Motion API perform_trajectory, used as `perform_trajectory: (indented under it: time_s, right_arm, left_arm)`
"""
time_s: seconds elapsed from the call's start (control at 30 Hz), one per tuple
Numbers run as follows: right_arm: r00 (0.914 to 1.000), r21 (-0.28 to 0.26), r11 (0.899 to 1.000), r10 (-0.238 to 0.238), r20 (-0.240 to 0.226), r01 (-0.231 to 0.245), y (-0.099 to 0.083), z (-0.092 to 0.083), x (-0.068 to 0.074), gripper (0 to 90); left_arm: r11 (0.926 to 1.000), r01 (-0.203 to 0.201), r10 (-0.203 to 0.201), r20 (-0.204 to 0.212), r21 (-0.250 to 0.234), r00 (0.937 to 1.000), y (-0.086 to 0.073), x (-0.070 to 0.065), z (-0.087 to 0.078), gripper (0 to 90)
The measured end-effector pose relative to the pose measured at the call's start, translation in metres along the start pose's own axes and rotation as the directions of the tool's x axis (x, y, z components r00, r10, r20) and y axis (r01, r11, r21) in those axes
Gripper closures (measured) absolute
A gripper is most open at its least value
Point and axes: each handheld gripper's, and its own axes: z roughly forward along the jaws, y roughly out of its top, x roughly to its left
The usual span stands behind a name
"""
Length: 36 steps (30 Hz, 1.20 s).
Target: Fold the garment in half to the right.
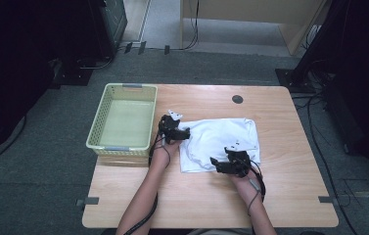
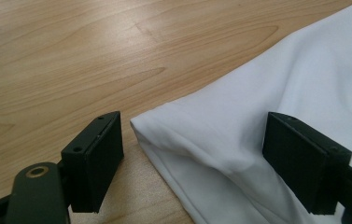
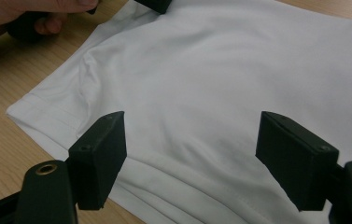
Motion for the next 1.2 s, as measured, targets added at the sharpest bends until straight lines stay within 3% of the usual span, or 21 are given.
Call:
perform_trajectory:
  time_s: [0.53,0.83,0.87,0.93,1.0,1.2]
  right_arm:
    - [0.9995,0.005,1.000,0.011,-0.028,-0.011,0.006,0.002,0.006,25.7]
    - [0.9987,0.024,1.000,-0.008,-0.050,0.009,0.008,0.007,0.015,25.7]
    - [0.9987,0.024,1.000,-0.009,-0.051,0.010,0.008,0.008,0.016,25.7]
    - [0.9986,0.023,1.000,-0.007,-0.052,0.008,0.009,0.008,0.017,25.7]
    - [0.9985,0.020,1.000,-0.010,-0.054,0.011,0.010,0.009,0.018,25.7]
    - [0.9977,0.021,1.000,-0.015,-0.066,0.017,0.012,0.011,0.024,25.7]
  left_arm:
    - [1.0000,0.002,-0.002,0.002,0.001,1.0000,0.001,0.000,0.001,20.5]
    - [1.0000,0.003,-0.003,0.005,0.000,1.0000,0.001,-0.001,0.001,20.4]
    - [1.0000,0.001,-0.001,0.002,0.008,1.0000,0.001,0.000,0.002,18.4]
    - [0.9994,-0.007,0.007,0.027,0.034,0.9996,0.001,0.001,0.003,3.4]
    - [0.9992,-0.020,0.019,0.042,0.034,0.9990,0.001,0.000,0.002,3.0]
    - [0.9988,-0.028,0.026,0.031,0.041,0.9992,0.001,0.000,0.003,2.8]
